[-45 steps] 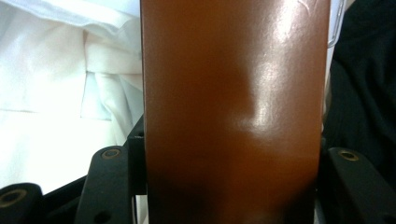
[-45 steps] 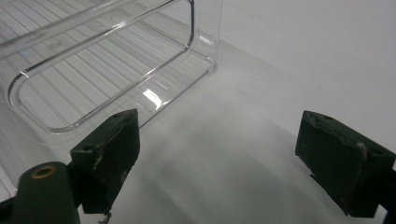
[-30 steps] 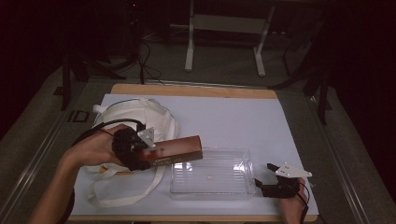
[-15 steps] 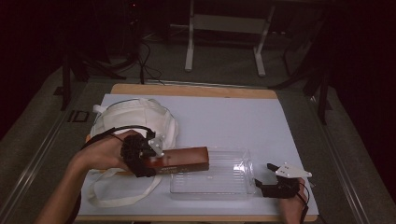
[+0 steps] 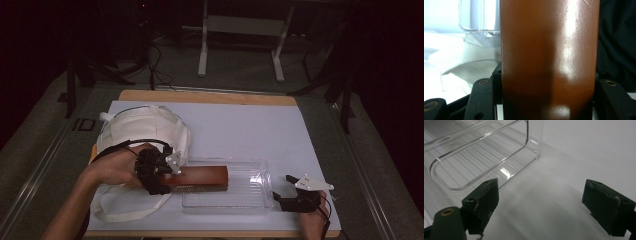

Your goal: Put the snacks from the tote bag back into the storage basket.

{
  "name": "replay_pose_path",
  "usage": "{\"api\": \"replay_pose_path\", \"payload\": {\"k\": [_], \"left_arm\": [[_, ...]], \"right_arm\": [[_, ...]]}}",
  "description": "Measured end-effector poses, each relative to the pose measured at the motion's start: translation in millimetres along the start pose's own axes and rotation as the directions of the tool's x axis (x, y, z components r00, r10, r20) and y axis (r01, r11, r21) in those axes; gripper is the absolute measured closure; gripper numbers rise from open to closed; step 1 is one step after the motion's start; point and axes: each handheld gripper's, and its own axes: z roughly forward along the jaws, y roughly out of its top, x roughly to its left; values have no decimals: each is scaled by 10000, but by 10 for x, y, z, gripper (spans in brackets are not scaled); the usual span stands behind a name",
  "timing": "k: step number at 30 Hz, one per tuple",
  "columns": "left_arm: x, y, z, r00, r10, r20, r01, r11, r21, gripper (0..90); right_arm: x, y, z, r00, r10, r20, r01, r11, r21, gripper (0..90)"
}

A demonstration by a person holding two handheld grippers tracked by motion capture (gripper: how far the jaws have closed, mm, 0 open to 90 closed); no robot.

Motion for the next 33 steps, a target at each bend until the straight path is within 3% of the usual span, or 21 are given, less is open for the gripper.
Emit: {"api": "replay_pose_path", "payload": {"k": [27,33], "left_arm": [[-43,156,109,9985,493,256,-504,9977,445,437],[-61,202,144,9980,620,116,-626,9966,544,437]], "right_arm": [[-1,1,6,10000,-20,-40,20,10000,31,138],[-1,2,5,10000,-7,-49,7,10000,28,138]]}}
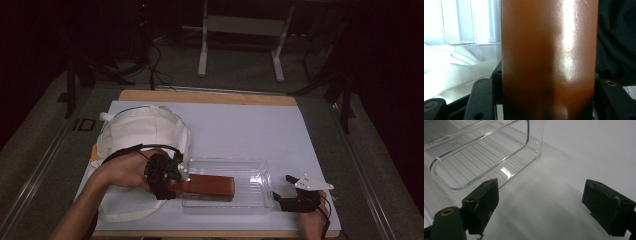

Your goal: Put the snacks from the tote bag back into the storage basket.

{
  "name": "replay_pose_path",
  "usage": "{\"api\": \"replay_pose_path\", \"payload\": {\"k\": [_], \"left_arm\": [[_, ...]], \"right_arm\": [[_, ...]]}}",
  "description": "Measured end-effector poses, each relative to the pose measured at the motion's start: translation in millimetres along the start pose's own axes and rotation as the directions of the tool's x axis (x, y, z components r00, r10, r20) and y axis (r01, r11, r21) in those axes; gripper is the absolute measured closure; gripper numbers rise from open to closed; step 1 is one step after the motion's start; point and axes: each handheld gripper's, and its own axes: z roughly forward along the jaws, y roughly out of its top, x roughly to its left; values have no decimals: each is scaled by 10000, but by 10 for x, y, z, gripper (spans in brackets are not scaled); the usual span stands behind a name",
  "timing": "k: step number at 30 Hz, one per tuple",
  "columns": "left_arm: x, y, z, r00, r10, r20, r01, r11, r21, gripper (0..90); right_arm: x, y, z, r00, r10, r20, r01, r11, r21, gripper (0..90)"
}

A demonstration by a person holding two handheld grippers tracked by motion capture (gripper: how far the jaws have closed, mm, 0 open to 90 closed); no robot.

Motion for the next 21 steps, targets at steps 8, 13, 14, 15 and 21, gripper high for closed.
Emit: {"api": "replay_pose_path", "payload": {"k": [8,13,14,15,21], "left_arm": [[-29,52,65,10000,5,-61,-3,9996,297,437],[-44,81,90,9999,111,0,-111,9993,356,437],[-47,86,92,9999,152,6,-152,9992,374,437],[-49,90,94,9999,162,29,-163,9991,381,437],[-45,110,107,9998,169,76,-172,9992,373,437]], "right_arm": [[-1,0,0,10000,2,-8,-2,10000,-1,138],[-1,0,0,10000,13,-15,-13,10000,-4,138],[-1,0,0,10000,12,-17,-12,10000,-4,138],[-1,0,-1,10000,17,-18,-17,10000,0,138],[-2,0,-2,10000,15,-27,-15,10000,-7,138]]}}
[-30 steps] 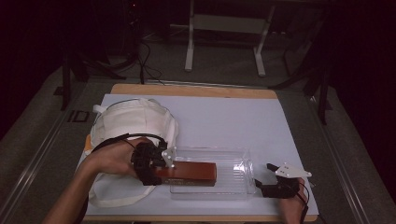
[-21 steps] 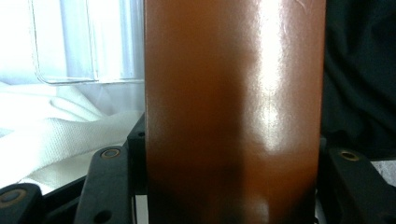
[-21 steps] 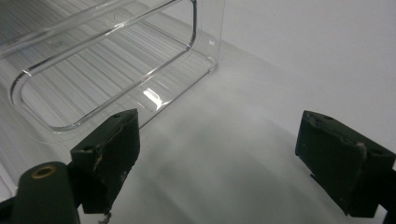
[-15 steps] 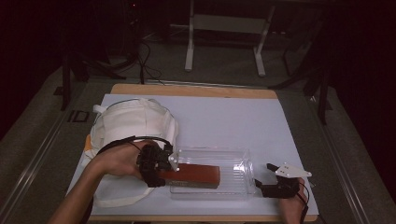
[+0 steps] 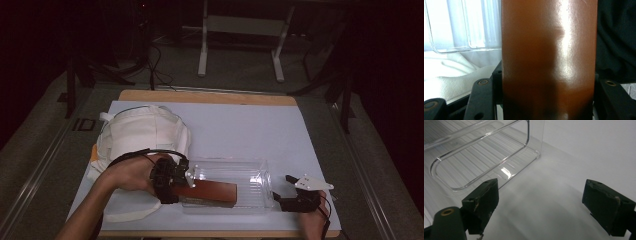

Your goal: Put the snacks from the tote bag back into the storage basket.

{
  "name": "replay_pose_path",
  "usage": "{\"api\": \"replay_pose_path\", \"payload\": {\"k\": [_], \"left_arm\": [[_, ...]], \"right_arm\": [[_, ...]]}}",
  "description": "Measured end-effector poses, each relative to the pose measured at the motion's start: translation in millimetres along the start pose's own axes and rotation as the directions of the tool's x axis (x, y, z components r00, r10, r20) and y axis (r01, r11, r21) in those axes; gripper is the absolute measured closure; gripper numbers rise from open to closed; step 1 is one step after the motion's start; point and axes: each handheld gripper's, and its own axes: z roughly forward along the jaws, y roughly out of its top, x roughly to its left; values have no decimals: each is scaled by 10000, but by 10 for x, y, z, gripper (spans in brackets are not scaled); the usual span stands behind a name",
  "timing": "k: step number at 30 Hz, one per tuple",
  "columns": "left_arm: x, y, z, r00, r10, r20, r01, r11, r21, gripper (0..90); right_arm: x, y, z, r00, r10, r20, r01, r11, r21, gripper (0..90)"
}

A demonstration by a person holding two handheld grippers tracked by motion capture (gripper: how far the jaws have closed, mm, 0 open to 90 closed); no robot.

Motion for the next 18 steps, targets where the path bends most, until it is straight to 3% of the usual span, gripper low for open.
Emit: {"api": "replay_pose_path", "payload": {"k": [5,18], "left_arm": [[22,-9,-13,9999,-106,-46,105,9998,-196,437],[24,36,61,9999,-145,-74,148,9993,329,434]], "right_arm": [[0,0,0,10000,5,-7,-5,10000,-3,138],[0,0,2,10000,-19,-14,19,10000,6,138]]}}
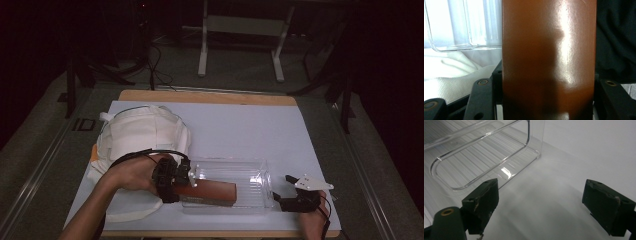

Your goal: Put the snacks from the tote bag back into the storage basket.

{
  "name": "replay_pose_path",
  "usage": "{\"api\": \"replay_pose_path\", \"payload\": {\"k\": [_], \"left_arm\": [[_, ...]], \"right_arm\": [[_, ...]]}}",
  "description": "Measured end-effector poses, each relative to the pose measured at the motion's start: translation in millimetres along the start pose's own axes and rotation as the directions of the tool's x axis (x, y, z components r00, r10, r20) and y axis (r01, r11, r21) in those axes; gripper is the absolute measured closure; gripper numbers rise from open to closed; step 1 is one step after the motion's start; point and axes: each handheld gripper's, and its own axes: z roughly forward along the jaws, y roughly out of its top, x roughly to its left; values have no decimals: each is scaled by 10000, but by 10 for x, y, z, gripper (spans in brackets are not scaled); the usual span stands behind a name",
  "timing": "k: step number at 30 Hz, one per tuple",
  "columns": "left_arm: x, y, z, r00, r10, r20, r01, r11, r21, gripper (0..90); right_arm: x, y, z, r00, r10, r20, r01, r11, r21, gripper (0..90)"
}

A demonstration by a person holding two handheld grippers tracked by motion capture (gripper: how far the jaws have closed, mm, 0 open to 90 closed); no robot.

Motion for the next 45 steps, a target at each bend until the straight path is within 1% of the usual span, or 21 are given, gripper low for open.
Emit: {"api": "replay_pose_path", "payload": {"k": [9,11,12,13,20,21,24,25,26,27,28,30,31,35,38,39,40,41,42,44,45], "left_arm": [[-11,78,-13,10000,39,-77,-39,9999,106,432],[-7,99,-16,9998,117,-133,-116,9999,111,431],[-13,107,-15,10000,-8,-100,8,10000,69,431],[-4,118,-18,9998,102,-163,-101,9999,65,430],[-3,185,-16,9995,202,-230,-202,9998,-1,429],[-8,191,-14,9998,107,-169,-107,9999,-3,430],[1,212,-13,9996,211,-196,-212,9998,-41,429],[-7,216,-11,9998,87,-160,-88,9999,-58,429],[-7,216,-11,9998,87,-160,-88,9999,-58,429],[3,230,-15,9996,166,-230,-169,9997,-147,429],[-1,236,-12,9998,70,-178,-74,9997,-212,429],[6,247,-11,9996,169,-204,-174,9996,-226,429],[1,266,-2,9998,100,-190,-105,9996,-271,429],[15,301,6,9998,109,-171,-115,9994,-319,428],[15,319,5,9999,39,-145,-47,9988,-496,426],[19,327,2,9998,100,-152,-107,9986,-518,425],[13,333,3,10000,-7,-66,4,9984,-568,423],[21,344,2,9999,109,-114,-115,9984,-546,422],[21,344,2,9999,109,-114,-115,9984,-546,421],[16,358,-6,10000,-10,-46,7,9970,-778,420],[22,364,-7,10000,49,-46,-52,9968,-803,420]], "right_arm": [[0,0,0,10000,5,-12,-5,10000,3,138],[-1,1,1,10000,1,-18,-1,10000,9,138],[-1,1,0,10000,0,-21,0,10000,8,138],[-1,1,0,10000,-2,-19,2,10000,7,138],[-2,1,2,10000,-5,-36,5,10000,13,138],[-3,1,2,10000,-1,-41,1,10000,15,138],[-1,1,2,10000,-6,-41,6,10000,19,138],[-1,1,3,10000,1,-40,-1,10000,26,138],[-1,1,3,10000,1,-40,-1,10000,26,138],[-1,2,4,10000,-8,-41,8,10000,39,138],[0,2,4,10000,-14,-40,14,10000,42,139],[0,2,5,10000,-11,-40,11,10000,43,138],[0,2,5,10000,-14,-39,14,10000,43,138],[-1,2,6,10000,-14,-43,14,10000,42,138],[-1,2,6,10000,-28,-39,28,10000,60,138],[-1,2,6,10000,-24,-43,24,10000,57,138],[-1,2,6,10000,-20,-45,20,10000,54,138],[-1,2,6,10000,-21,-46,21,10000,57,138],[-1,2,6,10000,-21,-46,21,10000,57,138],[0,3,7,10000,-28,-44,28,10000,78,138],[0,3,6,10000,-25,-40,25,10000,78,138]]}}
